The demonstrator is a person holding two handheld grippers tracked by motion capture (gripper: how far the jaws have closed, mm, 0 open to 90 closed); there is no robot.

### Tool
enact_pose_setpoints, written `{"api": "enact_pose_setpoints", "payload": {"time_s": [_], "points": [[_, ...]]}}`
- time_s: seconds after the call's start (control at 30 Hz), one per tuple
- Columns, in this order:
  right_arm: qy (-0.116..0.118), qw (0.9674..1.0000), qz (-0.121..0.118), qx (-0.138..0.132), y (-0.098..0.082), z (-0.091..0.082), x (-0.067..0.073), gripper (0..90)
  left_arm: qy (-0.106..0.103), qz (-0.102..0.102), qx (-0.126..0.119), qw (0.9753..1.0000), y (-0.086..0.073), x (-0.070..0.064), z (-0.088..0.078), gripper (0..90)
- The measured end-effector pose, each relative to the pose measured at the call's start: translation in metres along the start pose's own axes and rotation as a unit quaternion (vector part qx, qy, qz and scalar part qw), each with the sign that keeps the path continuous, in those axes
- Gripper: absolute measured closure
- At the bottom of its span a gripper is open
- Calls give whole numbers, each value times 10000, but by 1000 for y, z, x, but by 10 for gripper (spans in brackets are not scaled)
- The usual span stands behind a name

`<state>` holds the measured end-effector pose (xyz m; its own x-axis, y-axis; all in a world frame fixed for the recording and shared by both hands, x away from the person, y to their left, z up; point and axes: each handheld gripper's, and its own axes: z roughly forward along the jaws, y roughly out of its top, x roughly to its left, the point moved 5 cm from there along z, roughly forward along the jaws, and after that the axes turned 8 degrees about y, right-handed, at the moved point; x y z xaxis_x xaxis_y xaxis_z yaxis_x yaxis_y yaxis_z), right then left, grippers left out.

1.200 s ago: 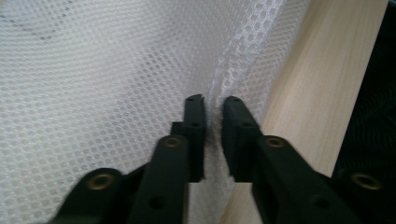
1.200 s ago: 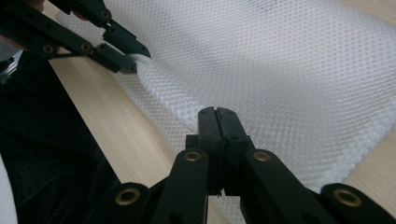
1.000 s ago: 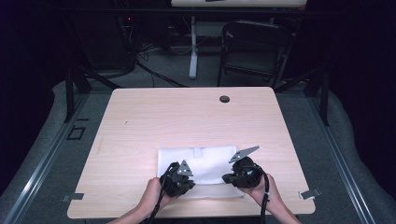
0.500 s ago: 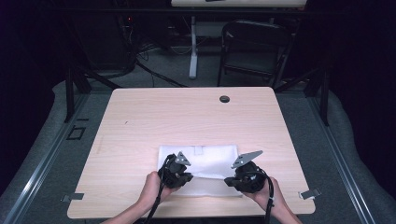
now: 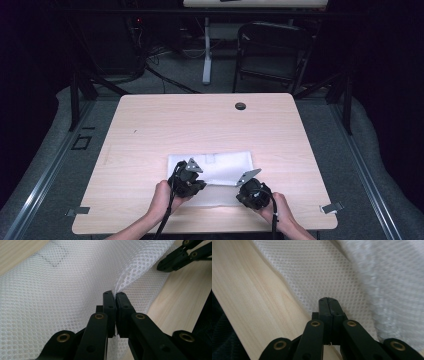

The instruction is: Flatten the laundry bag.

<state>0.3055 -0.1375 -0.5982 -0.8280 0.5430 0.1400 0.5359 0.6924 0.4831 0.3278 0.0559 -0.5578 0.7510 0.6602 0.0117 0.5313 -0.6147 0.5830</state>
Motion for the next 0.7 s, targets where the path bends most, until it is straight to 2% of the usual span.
{"api": "enact_pose_setpoints", "payload": {"time_s": [0.07, 0.23, 0.37, 0.53, 0.7], "points": [[-29, 10000, -51, 19, 0, 5, 1, 900, -3, -33, -5, 10000, 0, 0, -1, 878], [2, 9998, -98, 151, -1, 3, 0, 900, 32, -46, -9, 10000, 3, 1, -5, 878], [22, 9999, -75, 143, -2, 3, 1, 900, 76, -81, -85, 9999, 9, 3, -11, 878], [24, 9996, -96, 249, -5, 0, 0, 900, 157, -187, -206, 9995, 20, 12, -20, 878], [70, 9995, -63, 295, -8, -3, -2, 900, 209, -210, -261, 9992, 32, 21, -28, 878]]}}
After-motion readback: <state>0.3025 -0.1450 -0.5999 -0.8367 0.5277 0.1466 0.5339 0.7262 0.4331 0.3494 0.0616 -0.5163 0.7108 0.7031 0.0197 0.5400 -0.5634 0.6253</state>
